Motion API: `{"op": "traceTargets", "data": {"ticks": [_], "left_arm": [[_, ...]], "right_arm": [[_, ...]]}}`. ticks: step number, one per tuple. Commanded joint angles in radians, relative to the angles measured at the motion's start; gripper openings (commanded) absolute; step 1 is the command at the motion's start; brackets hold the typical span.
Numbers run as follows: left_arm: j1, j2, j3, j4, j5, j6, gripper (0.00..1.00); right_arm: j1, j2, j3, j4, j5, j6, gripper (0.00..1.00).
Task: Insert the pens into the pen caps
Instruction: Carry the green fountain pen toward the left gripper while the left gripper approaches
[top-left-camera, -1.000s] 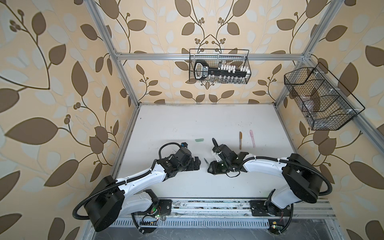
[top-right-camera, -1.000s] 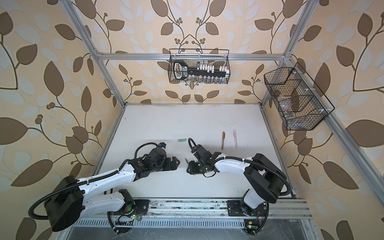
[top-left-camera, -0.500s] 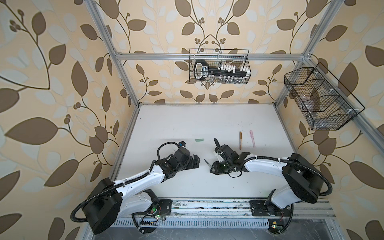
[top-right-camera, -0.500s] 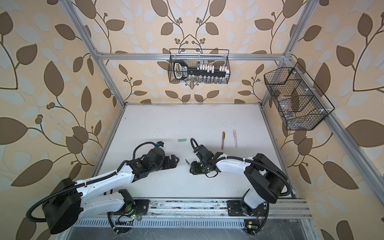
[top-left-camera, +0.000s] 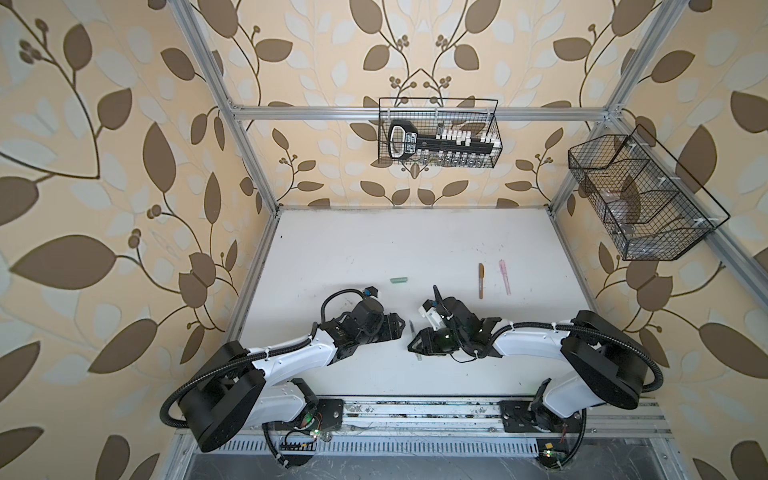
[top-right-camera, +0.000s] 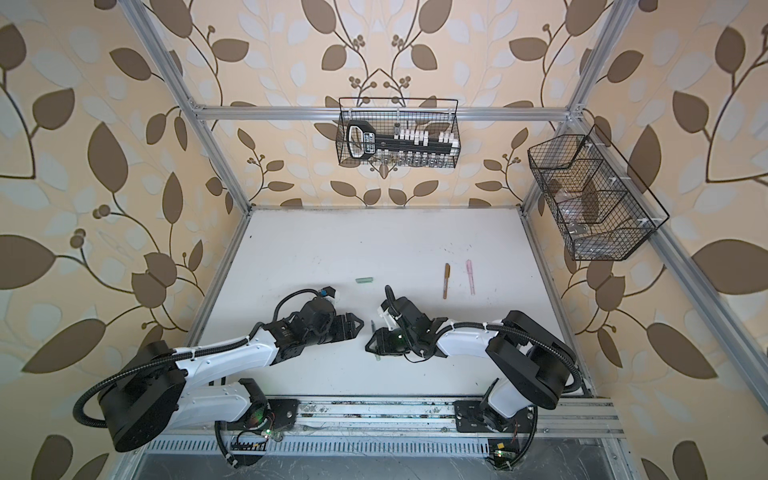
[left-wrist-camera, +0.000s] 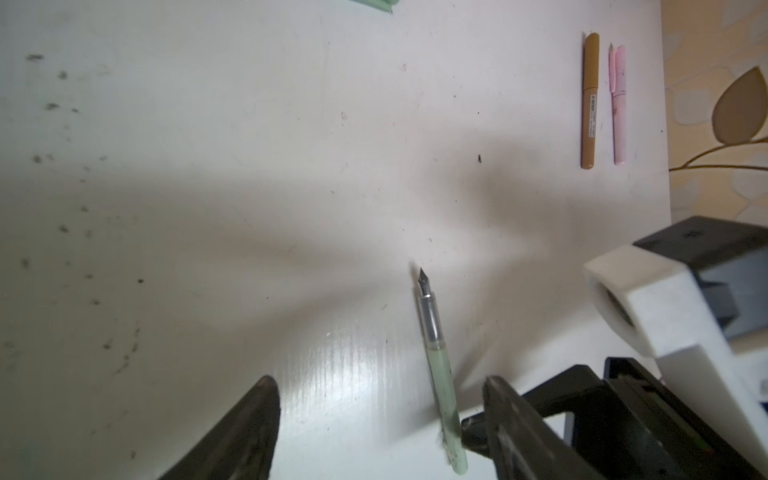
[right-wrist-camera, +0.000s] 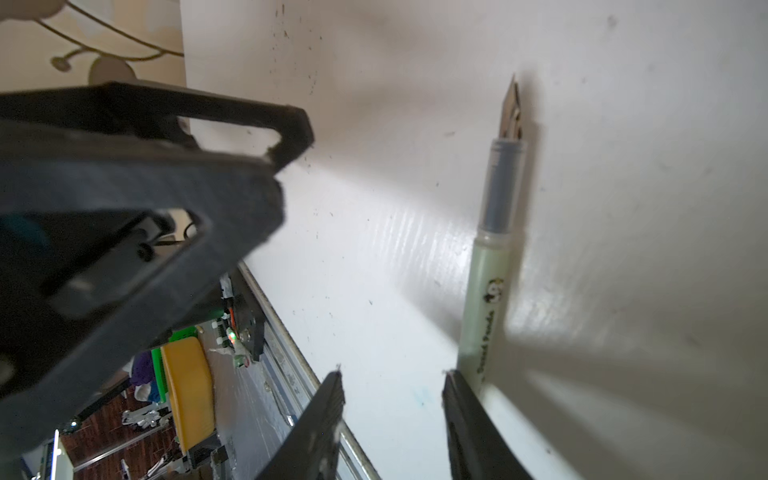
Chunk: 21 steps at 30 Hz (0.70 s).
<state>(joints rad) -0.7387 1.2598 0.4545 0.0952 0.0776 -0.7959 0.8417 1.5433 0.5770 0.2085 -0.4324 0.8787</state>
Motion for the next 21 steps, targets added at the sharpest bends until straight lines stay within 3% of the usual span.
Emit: {"op": "traceTargets", "data": {"ticks": [1, 6, 9, 14, 19, 21], "left_arm": [[-0.025, 0.059, 0.012, 0.084, 0.04, -0.023, 0.77], [-0.066, 0.146, 0.055, 0.07, 0.05, -0.028, 0.74], [-0.067, 0.154, 0.051, 0.06, 0.054, -0.039, 0.73], [-0.067, 0.087, 0.067, -0.085, -0.041, -0.03, 0.74], [-0.065, -0.058, 0.099, -0.27, -0.192, -0.031, 0.83], [-0.065, -0.106, 0.113, -0.331, -0.233, -0.02, 0.83]], "right_arm": [[0.007, 0.006, -0.033, 0.136, 0.004, 0.072, 0.38], [0.019, -0.025, -0.091, 0.287, 0.056, 0.124, 0.33], [0.025, -0.061, -0.104, 0.29, 0.064, 0.117, 0.33], [-0.004, -0.178, -0.065, -0.05, 0.104, 0.001, 0.35], [-0.024, -0.225, 0.008, -0.404, 0.18, -0.166, 0.36], [-0.03, -0.212, 0.025, -0.463, 0.205, -0.202, 0.28]]}}
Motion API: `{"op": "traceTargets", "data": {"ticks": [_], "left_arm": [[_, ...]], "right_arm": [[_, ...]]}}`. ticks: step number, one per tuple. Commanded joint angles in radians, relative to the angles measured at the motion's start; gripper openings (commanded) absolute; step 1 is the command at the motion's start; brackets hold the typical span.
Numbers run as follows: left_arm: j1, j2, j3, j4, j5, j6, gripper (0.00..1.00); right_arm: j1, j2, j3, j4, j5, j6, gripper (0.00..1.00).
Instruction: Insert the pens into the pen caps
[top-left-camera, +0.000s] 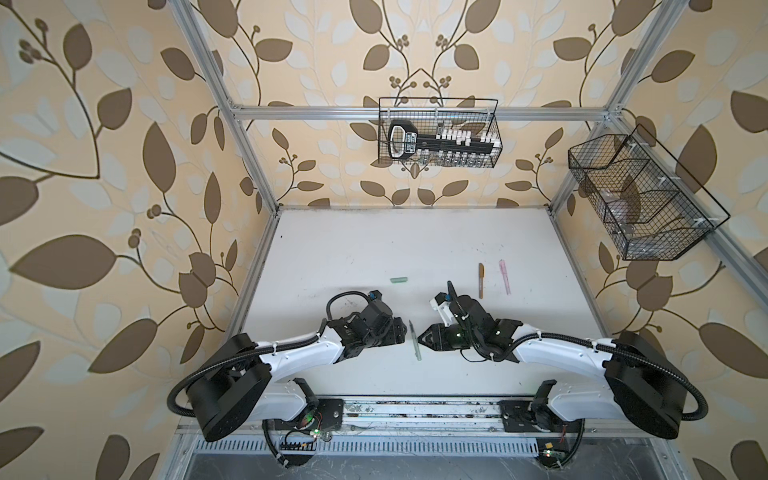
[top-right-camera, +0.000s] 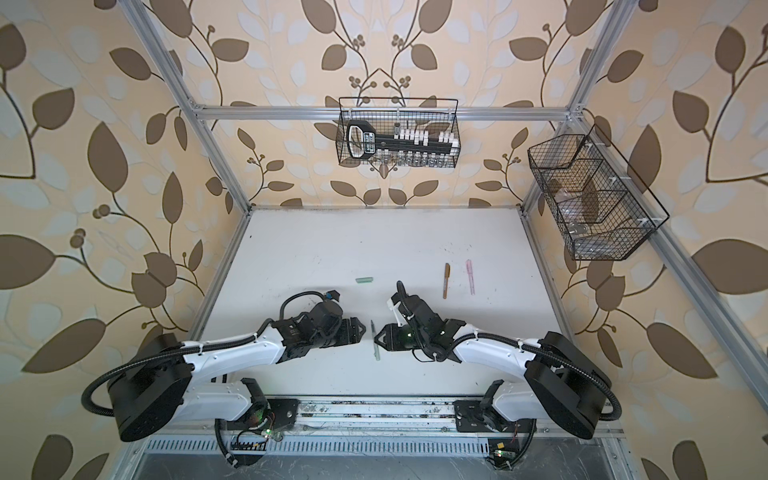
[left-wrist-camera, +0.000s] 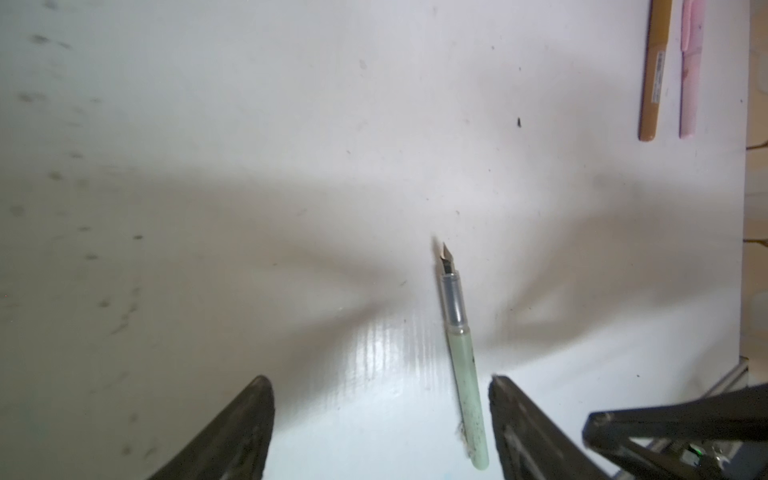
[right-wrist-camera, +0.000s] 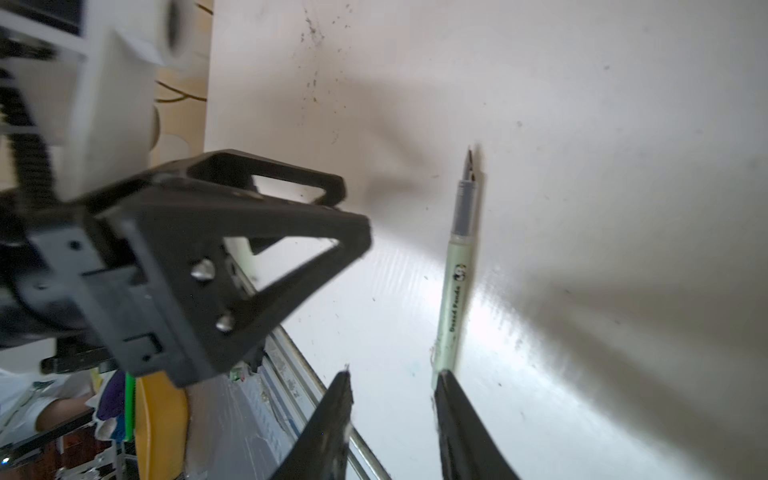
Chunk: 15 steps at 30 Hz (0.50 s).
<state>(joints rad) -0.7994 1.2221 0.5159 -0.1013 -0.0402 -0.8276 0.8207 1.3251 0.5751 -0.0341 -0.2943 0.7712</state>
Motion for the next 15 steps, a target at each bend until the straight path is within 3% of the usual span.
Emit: {"op": "traceTargets", "data": {"ticks": [1, 4, 15], "left_arm": [[-0.004, -0.091, 0.057, -0.162, -0.132, 0.017, 0.83], [-0.003, -0.129, 0.065, -0.205, -0.141, 0.025, 0.84], [-0.003, -0.135, 0.05, -0.225, -0.106, 0.011, 0.81]], "right_arm": [[-0.009, 0.023, 0.043, -0.253, 0.089, -0.115, 0.18], [0.0, 0.078, 0.095, -0.305, 0.121, -0.163, 0.07], [0.084, 0.24, 0.16, -0.246, 0.051, -0.158, 0.0]]}}
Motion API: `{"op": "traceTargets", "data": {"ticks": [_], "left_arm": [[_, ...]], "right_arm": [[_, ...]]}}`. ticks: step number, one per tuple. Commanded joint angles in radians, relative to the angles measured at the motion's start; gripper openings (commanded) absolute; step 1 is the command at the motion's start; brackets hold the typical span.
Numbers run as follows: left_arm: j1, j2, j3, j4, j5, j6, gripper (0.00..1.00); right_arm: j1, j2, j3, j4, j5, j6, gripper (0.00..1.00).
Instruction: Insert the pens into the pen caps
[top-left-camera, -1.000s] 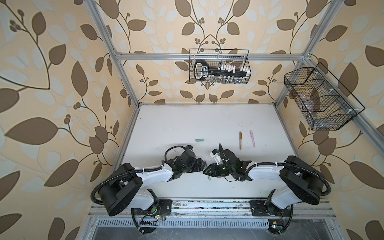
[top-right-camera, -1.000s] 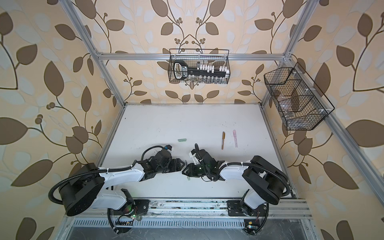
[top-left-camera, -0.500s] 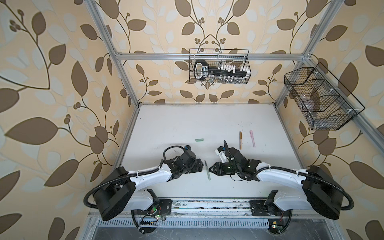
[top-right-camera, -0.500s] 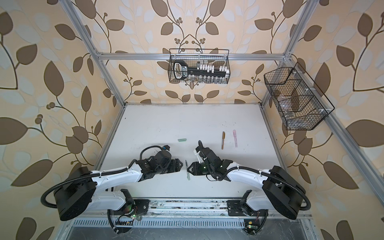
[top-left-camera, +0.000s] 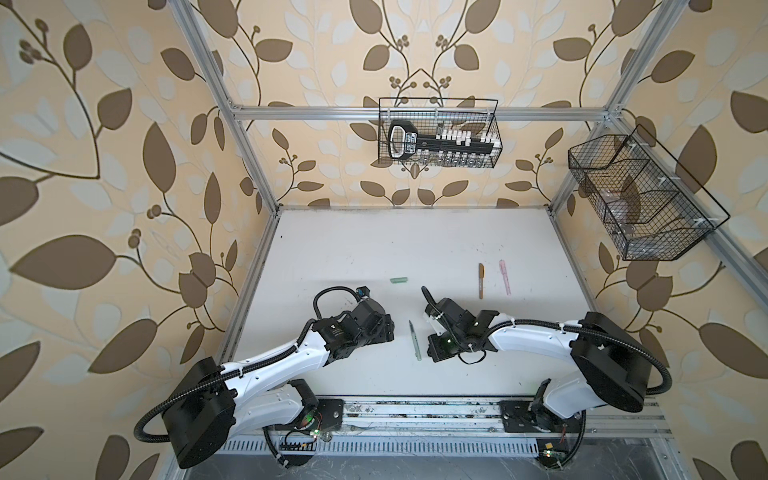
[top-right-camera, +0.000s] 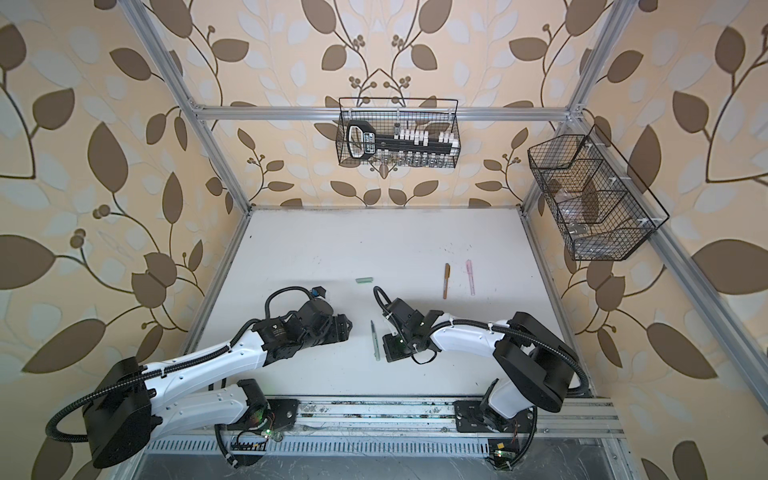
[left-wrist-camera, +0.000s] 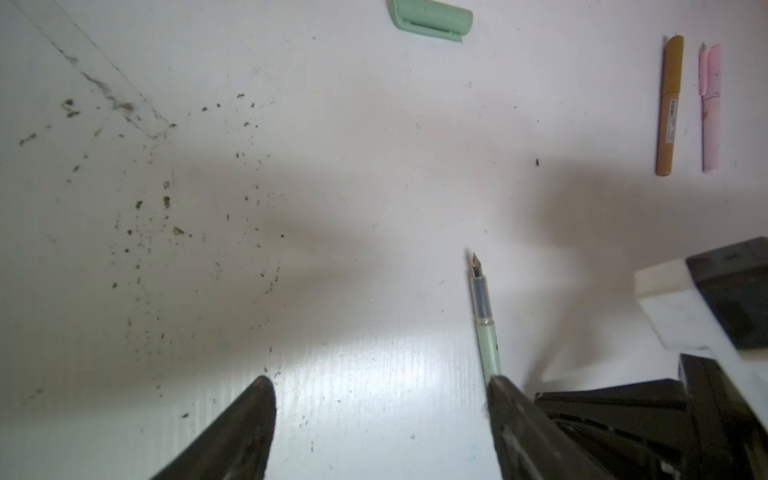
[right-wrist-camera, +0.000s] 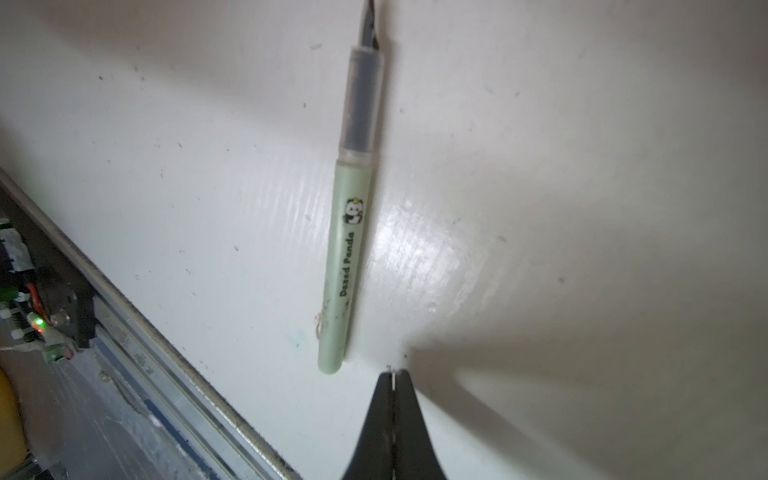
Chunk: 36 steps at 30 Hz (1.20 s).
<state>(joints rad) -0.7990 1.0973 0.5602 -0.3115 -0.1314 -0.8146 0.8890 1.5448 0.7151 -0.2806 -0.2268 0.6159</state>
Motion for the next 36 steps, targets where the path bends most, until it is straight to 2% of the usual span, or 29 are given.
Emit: {"op": "traceTargets", "data": {"ticks": [1, 13, 23, 29, 36], "left_arm": [[-0.003, -0.006, 0.001, -0.009, -0.003, 0.002, 0.8], [-0.003, 0.015, -0.006, -0.002, 0.007, 0.013, 0.81], [-0.005, 0.069, -0.047, 0.084, 0.07, 0.042, 0.82], [-0.037, 0.125, -0.058, 0.14, 0.139, -0.001, 0.74], [-0.152, 0.187, 0.026, 0.071, 0.084, -0.081, 0.73]], "right_arm": [[0.023, 0.026, 0.017, 0.016, -0.02, 0.006, 0.0], [0.082, 0.13, 0.023, 0.194, -0.067, 0.097, 0.0], [0.075, 0.12, 0.018, 0.298, -0.093, 0.142, 0.0], [-0.077, -0.07, -0.075, 0.173, -0.082, 0.09, 0.02], [-0.235, -0.237, -0.107, 0.032, -0.063, 0.007, 0.02]]}}
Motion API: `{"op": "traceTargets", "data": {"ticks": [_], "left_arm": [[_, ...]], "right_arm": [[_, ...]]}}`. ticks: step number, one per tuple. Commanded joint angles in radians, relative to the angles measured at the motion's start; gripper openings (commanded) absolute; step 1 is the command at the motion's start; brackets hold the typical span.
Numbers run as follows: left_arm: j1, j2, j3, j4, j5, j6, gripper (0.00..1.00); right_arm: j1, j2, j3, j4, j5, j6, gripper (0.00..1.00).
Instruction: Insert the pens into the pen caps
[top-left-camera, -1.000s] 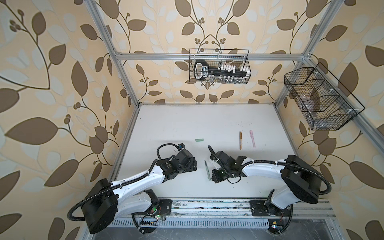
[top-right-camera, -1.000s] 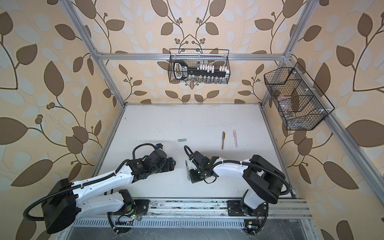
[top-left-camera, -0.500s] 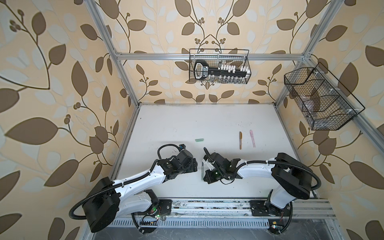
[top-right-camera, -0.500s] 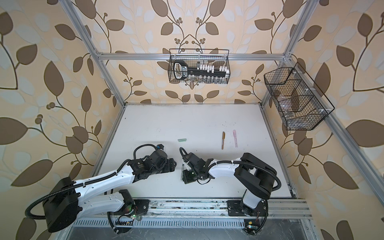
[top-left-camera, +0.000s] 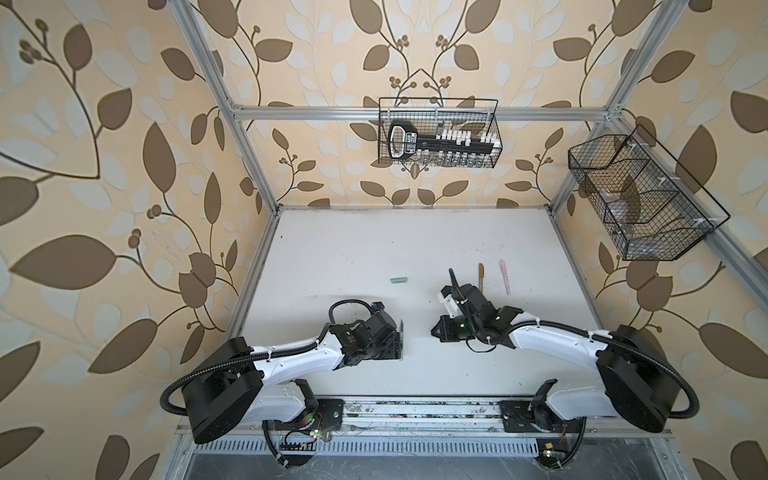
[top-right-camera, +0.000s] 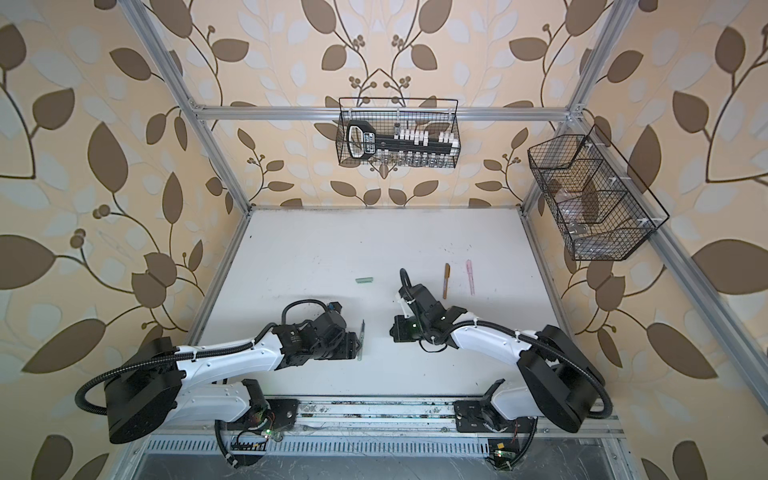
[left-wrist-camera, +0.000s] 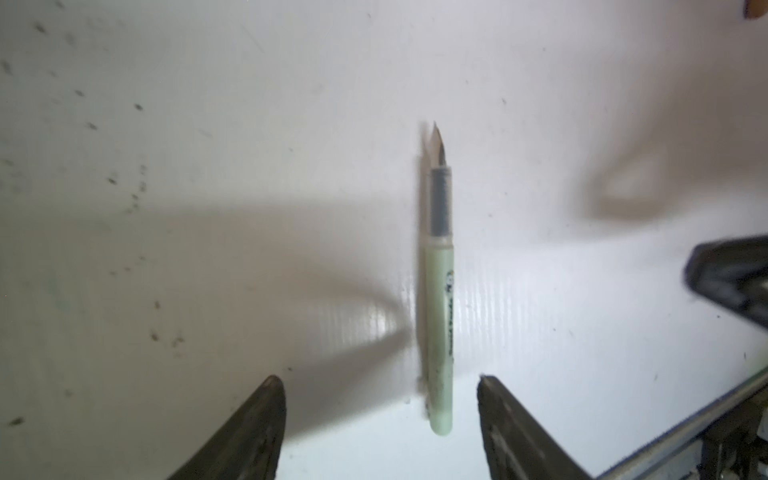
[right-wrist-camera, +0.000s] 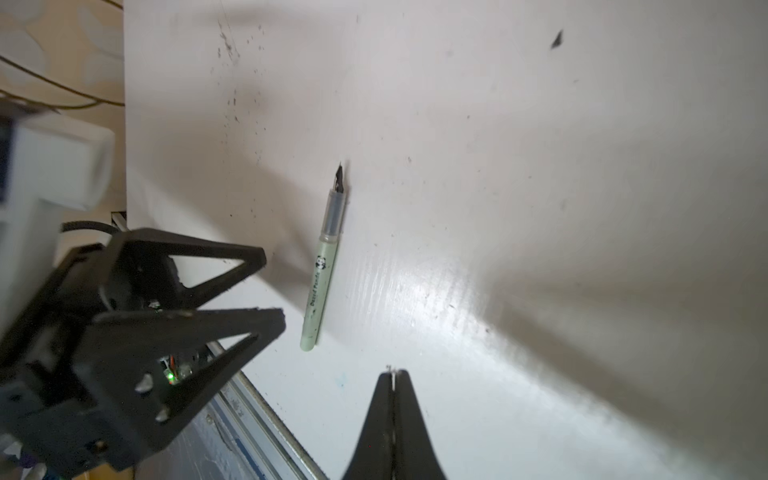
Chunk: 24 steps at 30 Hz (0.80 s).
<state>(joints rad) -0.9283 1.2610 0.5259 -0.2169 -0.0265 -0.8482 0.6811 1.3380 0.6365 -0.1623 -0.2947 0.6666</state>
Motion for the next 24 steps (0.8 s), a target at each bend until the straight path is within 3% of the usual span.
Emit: {"op": "traceTargets", "data": {"ticks": [1, 15, 24], "left_arm": [[-0.032, 0.044, 0.08, -0.049, -0.027, -0.048, 0.73], [-0.064, 0.307, 0.342, -0.339, -0.043, -0.048, 0.6], [-0.086, 0.374, 0.376, -0.336, 0.012, -0.048, 0.43]], "right_arm": [[-0.041, -0.047, -0.037, -0.086, -0.003, -0.045, 0.02], [-0.106, -0.109, -0.113, -0.048, -0.054, -0.065, 0.01], [-0.128, -0.11, -0.143, -0.006, -0.072, -0.064, 0.01]]}}
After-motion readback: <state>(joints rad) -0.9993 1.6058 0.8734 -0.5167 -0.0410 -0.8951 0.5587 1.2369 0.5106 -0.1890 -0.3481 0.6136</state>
